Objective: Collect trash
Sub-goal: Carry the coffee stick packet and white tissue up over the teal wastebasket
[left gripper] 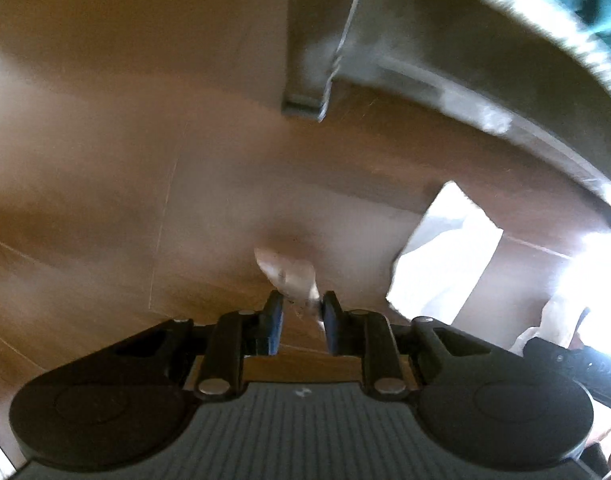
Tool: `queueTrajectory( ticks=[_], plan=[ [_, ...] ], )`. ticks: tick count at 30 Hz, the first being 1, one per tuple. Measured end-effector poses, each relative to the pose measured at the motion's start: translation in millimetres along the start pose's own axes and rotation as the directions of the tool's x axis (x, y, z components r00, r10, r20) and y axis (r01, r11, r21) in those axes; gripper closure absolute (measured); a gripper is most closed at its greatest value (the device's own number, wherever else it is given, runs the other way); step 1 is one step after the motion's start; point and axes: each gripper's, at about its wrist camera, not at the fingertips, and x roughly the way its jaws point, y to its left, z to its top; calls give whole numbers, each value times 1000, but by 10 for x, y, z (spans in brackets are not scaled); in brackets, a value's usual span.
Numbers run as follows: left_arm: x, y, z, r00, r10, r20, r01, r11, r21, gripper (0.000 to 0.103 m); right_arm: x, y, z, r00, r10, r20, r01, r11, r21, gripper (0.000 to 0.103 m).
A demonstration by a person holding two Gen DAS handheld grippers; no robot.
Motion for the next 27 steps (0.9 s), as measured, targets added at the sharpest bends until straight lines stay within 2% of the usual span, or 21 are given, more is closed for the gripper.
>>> queueTrajectory(
  ticks=[3,10,14,16,19,20,22,24,26,27],
  plan=[
    [-304,-12,-60,999,-18,40,17,1000,23,93,-281,16,-68,999,8,38,-8,1000,-15,97],
    [-829,50,-93,993,-52,109,49,998,27,93,-899,121,-237,994,26,106,-18,997,-75,97],
    [-735,259,5,994,-76,82,77,997,-11,93,-1340,325,-278,983,91,156,-51,969,-243,97],
    [-619,297,54,997,-47,69,48,999,-17,93,-1424,410,-274,977,107,184,-48,954,-297,97],
    [-391,224,142,998,-56,33,55,998,13,93,-1374,419,-189,978,127,167,-78,959,-274,97],
    [-342,196,174,998,-51,30,50,998,31,89,-1335,408,-158,980,126,155,-83,962,-261,97],
    [-182,126,239,999,-43,18,42,998,52,74,-1264,378,-112,985,121,127,-90,970,-227,97],
    [-37,90,297,999,-46,19,45,997,57,40,-1194,379,-93,987,116,109,-92,975,-203,97],
    [124,66,351,999,-43,28,42,998,48,29,-1160,364,-107,990,110,86,-94,979,-180,97],
    [200,65,386,999,-47,25,46,998,35,29,-1141,369,-105,990,120,68,-108,980,-165,97]
  ],
)
